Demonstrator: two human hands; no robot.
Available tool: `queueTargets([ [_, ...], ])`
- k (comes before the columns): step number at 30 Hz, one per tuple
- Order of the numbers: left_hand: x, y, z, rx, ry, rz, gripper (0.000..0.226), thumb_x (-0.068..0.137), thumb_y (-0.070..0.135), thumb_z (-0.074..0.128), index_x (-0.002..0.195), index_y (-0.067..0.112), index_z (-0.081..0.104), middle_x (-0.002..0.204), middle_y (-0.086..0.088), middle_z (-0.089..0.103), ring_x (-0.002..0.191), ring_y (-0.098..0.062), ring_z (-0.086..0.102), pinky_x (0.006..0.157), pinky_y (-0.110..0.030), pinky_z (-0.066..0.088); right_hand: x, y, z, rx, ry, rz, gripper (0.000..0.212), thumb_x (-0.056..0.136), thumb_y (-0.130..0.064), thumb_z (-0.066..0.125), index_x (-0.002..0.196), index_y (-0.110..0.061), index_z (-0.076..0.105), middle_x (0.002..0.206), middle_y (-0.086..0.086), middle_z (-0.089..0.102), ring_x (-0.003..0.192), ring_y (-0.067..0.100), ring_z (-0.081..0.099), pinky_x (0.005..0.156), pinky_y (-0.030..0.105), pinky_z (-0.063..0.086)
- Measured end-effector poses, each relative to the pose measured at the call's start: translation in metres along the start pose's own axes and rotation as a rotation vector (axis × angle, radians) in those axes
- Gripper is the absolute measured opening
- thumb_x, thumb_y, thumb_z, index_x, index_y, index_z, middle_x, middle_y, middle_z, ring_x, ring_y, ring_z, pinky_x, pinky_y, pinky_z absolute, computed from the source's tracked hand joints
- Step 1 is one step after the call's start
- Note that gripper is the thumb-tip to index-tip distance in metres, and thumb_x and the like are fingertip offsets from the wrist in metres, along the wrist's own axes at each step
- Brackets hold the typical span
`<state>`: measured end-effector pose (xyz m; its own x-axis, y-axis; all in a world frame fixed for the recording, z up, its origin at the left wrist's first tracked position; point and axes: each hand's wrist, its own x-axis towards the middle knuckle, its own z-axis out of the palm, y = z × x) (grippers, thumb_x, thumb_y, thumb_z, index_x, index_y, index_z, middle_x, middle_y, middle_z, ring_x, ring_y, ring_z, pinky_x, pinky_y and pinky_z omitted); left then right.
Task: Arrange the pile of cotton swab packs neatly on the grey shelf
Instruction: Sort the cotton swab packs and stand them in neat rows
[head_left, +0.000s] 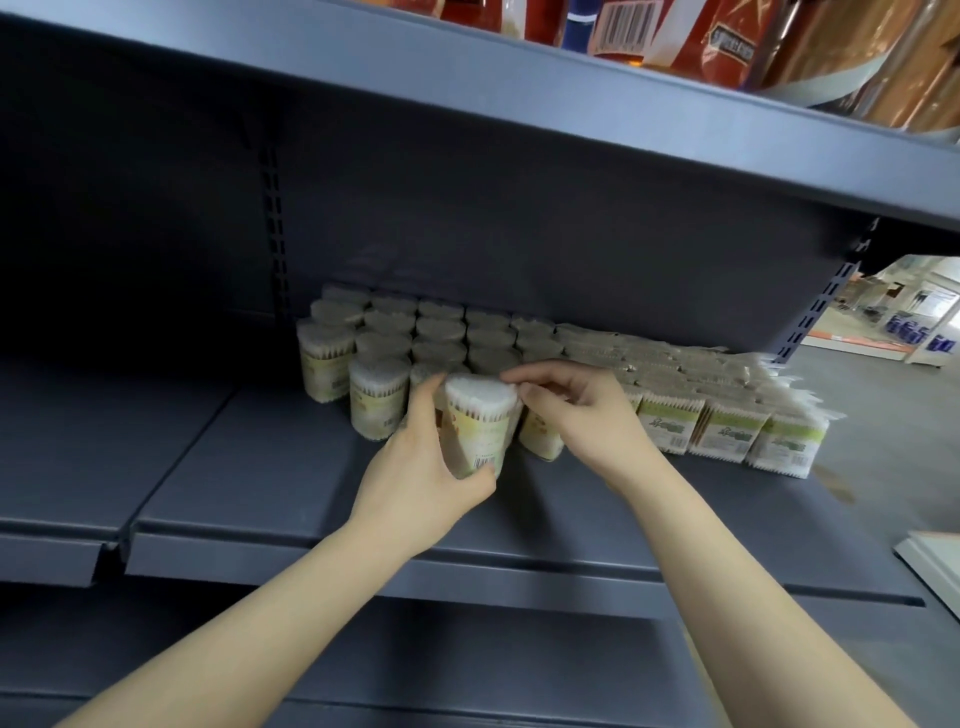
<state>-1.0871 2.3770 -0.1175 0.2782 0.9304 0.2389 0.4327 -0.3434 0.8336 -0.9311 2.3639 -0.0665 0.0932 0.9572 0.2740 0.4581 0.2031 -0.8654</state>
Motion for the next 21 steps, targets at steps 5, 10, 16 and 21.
queueTargets([
  [5, -0.007, -0.002, -0.010, 0.038, -0.005, 0.036, 0.084, 0.070, 0.028, 0.067, 0.129, 0.051, 0.012, 0.111, 0.006, 0.056, 0.082, -0.018, 0.060, 0.069, -0.040, 0.052, 0.006, 0.000, 0.012, -0.040, -0.018, -0.017, 0.023, 0.088, -0.004, 0.055, 0.088, -0.024, 0.066, 0.078, -0.015, 0.064, 0.073, 0.001, 0.056, 0.070, 0.010, 0.043],
  [10, -0.012, -0.010, -0.022, 0.090, 0.022, 0.030, 0.071, 0.073, 0.027, 0.067, 0.115, 0.053, 0.017, 0.111, 0.011, 0.045, 0.091, -0.016, 0.054, 0.074, -0.037, 0.050, 0.013, 0.001, 0.024, -0.096, 0.007, -0.024, 0.022, 0.087, -0.004, 0.055, 0.089, -0.023, 0.067, 0.085, -0.009, 0.066, 0.078, 0.004, 0.058, 0.072, 0.012, 0.044],
  [16, -0.012, -0.026, -0.035, 0.078, 0.077, 0.003, 0.062, 0.073, 0.023, 0.068, 0.112, 0.039, 0.023, 0.117, 0.008, 0.043, 0.098, -0.014, 0.049, 0.077, -0.035, 0.048, 0.018, -0.002, 0.041, -0.157, 0.043, -0.041, 0.027, 0.085, 0.002, 0.050, 0.087, -0.020, 0.067, 0.084, -0.010, 0.064, 0.082, 0.009, 0.060, 0.075, 0.018, 0.044],
  [21, -0.014, -0.035, -0.046, 0.180, 0.117, -0.018, 0.056, 0.077, 0.021, 0.066, 0.119, 0.028, 0.029, 0.114, 0.009, 0.035, 0.096, -0.016, 0.048, 0.070, -0.032, 0.046, 0.022, -0.001, 0.053, -0.201, 0.040, -0.050, 0.030, 0.082, 0.001, 0.048, 0.085, -0.025, 0.064, 0.080, -0.013, 0.063, 0.069, 0.005, 0.055, 0.063, 0.013, 0.041],
])
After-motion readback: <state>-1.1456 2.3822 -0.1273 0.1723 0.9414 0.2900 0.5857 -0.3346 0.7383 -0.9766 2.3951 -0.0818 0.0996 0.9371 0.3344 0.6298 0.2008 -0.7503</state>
